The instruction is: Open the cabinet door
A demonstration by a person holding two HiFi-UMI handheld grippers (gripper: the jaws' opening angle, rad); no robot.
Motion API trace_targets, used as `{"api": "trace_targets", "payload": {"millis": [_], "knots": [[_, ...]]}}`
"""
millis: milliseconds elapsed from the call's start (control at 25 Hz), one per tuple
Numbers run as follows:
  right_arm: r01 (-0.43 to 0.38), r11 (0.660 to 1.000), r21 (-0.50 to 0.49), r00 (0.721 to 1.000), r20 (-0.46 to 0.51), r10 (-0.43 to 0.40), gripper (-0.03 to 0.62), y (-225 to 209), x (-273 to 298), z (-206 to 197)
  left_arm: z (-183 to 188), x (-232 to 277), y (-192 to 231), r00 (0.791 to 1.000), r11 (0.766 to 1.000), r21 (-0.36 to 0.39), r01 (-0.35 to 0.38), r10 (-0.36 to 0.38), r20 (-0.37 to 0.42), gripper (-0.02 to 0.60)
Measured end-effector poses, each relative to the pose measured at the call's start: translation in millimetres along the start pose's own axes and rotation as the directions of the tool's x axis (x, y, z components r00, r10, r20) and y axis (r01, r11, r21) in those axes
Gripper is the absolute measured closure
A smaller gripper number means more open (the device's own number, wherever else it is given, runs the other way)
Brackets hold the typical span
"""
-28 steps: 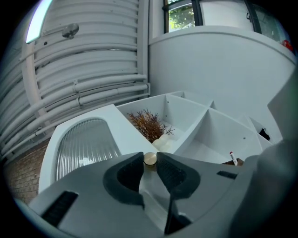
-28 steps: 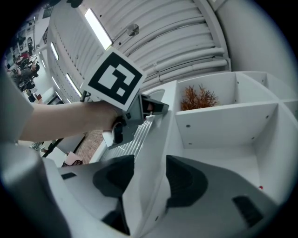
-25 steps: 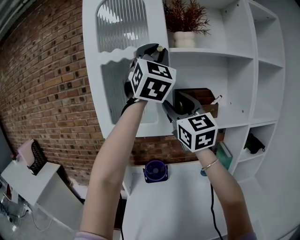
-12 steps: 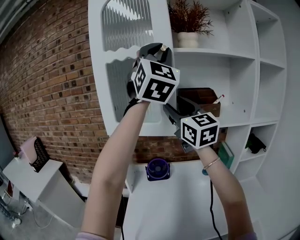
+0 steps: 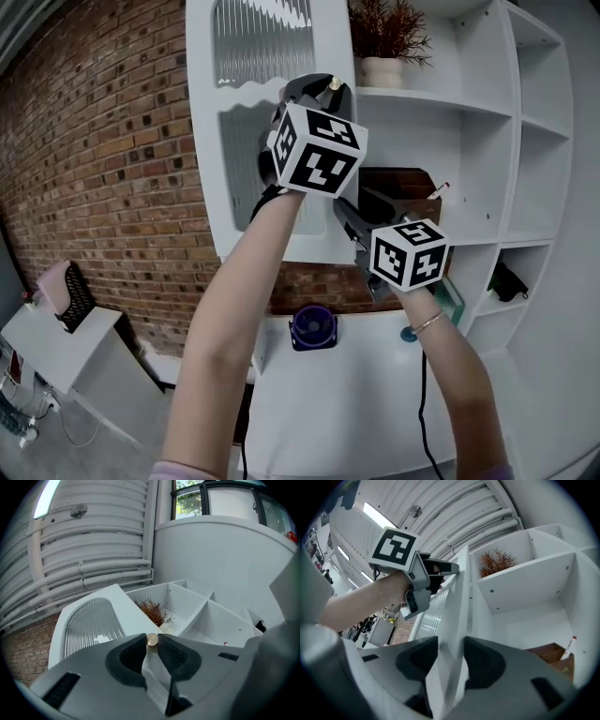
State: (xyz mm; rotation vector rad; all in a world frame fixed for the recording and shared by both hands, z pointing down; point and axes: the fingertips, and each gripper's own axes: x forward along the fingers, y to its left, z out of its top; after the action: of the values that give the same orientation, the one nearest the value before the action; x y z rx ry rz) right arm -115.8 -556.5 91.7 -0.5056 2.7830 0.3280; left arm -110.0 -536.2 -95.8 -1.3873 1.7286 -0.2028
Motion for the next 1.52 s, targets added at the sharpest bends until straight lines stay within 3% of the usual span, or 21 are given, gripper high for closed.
{"api": "trace_targets", "payload": {"millis": [800,1080,1520], "knots": [[0.046,0.999,-0.004,0.998,0.05,-0.046,0.477,52,-41,24,33,-58,16,0.996,0.998,-0.052,0.04,-0.036,0.081,0.506],[0.103,0.993,-0.064,0.994,0.044,-0.101,0.477,70,-48,32,42,-75,25,0.992,0.996,-0.072,0.059,-0.05,0.112,0.505],[0.168,0.983,-0.071,0.985,0.049,-0.164,0.477,106,-61,43,54,-106,40,0.986,0.99,-0.112,0.081,-0.064,0.152,0.5]]}}
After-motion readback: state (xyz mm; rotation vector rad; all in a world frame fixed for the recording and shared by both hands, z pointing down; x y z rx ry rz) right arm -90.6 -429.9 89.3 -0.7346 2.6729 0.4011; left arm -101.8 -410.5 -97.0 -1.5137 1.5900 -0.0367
